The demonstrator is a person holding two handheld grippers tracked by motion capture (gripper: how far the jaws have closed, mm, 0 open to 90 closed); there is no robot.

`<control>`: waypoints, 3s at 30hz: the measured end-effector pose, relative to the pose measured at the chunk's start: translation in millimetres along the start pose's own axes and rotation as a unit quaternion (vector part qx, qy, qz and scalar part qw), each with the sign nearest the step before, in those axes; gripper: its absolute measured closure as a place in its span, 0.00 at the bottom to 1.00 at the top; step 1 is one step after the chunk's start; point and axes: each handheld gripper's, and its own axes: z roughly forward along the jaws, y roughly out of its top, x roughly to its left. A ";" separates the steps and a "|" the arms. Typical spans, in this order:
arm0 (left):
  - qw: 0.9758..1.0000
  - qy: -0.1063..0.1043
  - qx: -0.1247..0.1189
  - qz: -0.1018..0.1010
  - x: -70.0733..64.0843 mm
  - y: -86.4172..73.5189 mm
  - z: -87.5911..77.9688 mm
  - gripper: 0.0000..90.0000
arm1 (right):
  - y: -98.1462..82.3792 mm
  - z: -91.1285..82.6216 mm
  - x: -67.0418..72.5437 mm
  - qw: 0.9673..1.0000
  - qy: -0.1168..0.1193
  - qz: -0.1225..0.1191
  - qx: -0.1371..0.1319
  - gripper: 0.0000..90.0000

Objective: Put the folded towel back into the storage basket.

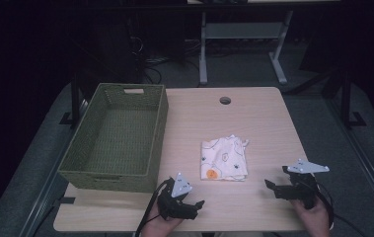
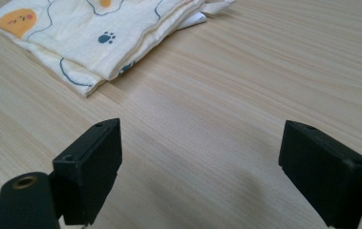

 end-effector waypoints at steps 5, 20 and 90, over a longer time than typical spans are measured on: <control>1.000 0.011 -0.001 -0.009 -0.6 2.0 2.9 0.28 | -0.8 0.5 -1.7 1.000 0.004 -0.001 -0.005 0.16; 1.000 0.009 -0.001 0.006 -11.4 33.7 5.6 0.28 | -0.7 -4.3 -5.7 1.000 0.001 0.006 -0.018 0.16; 0.987 0.047 0.155 0.005 30.8 135.3 133.7 0.83 | -1.1 -4.5 -10.1 0.999 -0.006 0.016 -0.029 0.16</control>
